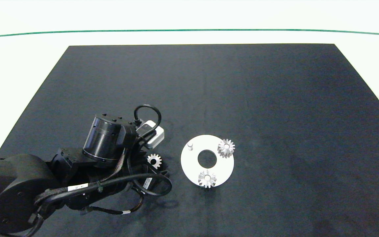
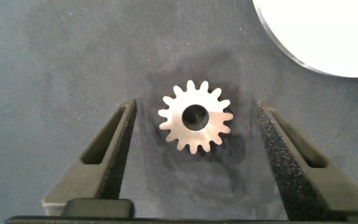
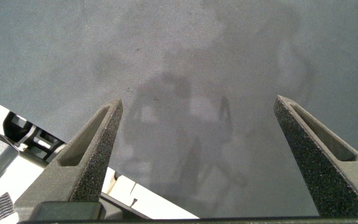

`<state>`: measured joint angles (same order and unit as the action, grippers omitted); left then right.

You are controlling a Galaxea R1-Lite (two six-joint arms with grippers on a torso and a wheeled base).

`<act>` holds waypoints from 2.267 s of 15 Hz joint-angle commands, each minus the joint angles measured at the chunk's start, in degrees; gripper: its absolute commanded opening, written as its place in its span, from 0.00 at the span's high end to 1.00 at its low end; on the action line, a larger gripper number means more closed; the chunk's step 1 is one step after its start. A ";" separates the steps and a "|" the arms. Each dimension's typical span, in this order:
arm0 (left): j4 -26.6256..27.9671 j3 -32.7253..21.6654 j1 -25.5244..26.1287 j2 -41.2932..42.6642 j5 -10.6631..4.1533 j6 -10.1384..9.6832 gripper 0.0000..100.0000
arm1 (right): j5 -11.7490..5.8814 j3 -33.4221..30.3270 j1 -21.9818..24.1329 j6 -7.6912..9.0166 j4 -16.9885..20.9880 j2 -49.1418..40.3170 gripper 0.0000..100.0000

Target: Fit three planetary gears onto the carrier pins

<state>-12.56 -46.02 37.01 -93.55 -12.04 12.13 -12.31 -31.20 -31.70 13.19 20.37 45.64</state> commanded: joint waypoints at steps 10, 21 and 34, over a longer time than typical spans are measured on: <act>-0.19 0.23 -0.18 -0.49 0.00 0.09 0.48 | -0.08 0.08 -0.03 0.08 0.11 0.15 0.00; -0.19 0.23 -0.18 -0.49 0.00 0.09 0.71 | -0.08 0.08 -0.03 0.08 0.11 0.15 0.00; -0.19 0.32 -0.18 -0.32 0.00 0.00 0.96 | 0.01 0.08 -0.21 0.08 0.11 0.06 0.00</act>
<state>-12.62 -45.69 36.85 -93.99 -11.93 12.07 -12.24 -31.11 -31.87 13.17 20.39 45.70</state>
